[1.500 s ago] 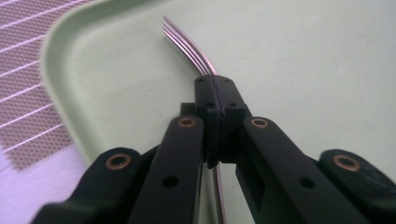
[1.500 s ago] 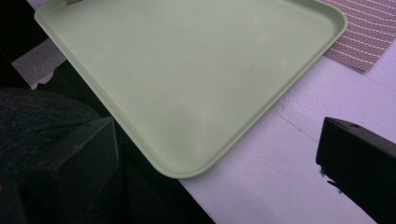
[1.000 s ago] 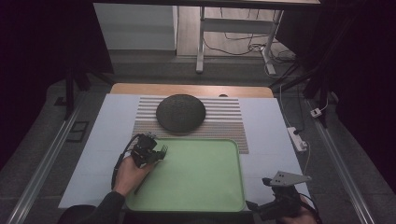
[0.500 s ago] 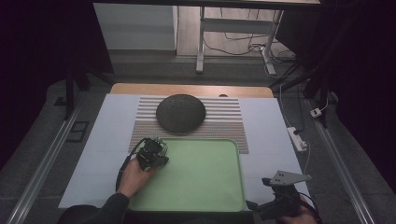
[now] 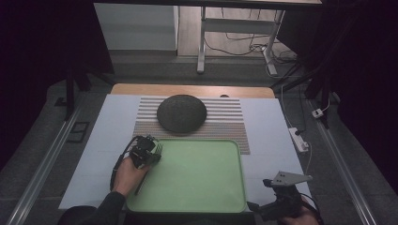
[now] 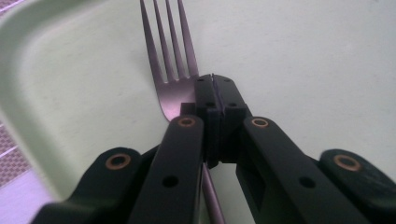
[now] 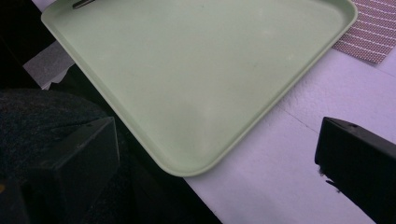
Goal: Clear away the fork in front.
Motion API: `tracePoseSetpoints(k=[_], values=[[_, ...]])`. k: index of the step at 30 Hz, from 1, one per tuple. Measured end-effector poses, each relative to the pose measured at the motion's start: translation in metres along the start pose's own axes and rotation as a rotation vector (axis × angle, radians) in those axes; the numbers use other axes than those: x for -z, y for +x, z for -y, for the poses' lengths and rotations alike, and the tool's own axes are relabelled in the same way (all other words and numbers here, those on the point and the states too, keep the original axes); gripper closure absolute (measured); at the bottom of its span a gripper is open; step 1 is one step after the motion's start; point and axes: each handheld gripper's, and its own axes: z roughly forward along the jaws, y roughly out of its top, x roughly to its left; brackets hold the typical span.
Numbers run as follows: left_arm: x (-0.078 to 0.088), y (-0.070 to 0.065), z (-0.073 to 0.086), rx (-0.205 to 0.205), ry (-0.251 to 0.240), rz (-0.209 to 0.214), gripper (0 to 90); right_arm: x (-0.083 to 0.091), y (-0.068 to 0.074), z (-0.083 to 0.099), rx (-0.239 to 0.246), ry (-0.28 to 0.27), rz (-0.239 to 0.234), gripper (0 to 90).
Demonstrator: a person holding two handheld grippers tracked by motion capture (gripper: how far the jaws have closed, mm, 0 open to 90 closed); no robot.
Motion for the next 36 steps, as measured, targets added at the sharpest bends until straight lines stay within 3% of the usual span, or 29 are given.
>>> tracePoseSetpoints(k=[9, 17, 22, 24, 36], values=[[0.004, 0.014, 0.005, 0.067, -0.005, -0.016, 88.7, 0.000, 0.000, 0.000, -0.004, -0.004, -0.003, 3.1], [0.007, 0.022, 0.008, 0.089, -0.010, -0.027, 88.4, 0.001, -0.001, 0.000, -0.003, -0.005, -0.009, 3.1], [0.007, 0.022, 0.008, 0.073, -0.017, -0.013, 83.9, 0.001, -0.001, 0.000, -0.006, -0.006, -0.012, 3.5], [0.008, 0.020, 0.007, 0.058, -0.023, -0.026, 81.1, 0.001, -0.001, 0.000, -0.005, -0.005, -0.011, 3.5], [0.025, 0.010, 0.007, -0.025, -0.113, 0.001, 60.2, 0.001, -0.001, 0.001, -0.009, -0.007, -0.011, 3.6]])
